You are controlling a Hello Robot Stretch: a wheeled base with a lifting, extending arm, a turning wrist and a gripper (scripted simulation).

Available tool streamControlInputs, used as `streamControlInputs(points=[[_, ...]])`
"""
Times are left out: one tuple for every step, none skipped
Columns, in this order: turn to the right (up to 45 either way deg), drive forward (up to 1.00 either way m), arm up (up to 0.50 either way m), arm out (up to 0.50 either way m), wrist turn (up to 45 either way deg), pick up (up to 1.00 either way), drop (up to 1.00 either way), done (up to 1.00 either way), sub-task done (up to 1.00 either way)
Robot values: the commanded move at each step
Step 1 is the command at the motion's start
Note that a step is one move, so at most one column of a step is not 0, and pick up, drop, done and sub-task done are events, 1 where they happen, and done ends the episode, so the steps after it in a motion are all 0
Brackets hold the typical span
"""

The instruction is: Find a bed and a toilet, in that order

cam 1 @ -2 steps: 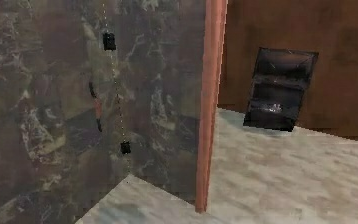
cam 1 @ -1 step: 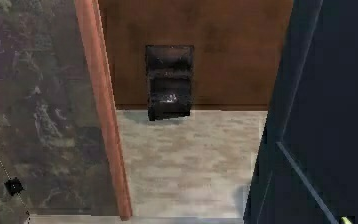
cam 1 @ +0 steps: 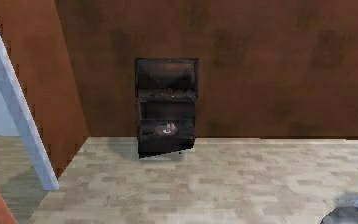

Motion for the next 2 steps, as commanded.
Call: streamControlInputs(points=[[21.0, 0.00, 0.00, 0.00, 0.0, 0.00, 0.00, 0.00, 0.00], [0.0, 0.70, 0.00, 0.00, 0.0, 0.00, 0.00, 0.00, 0.00]])
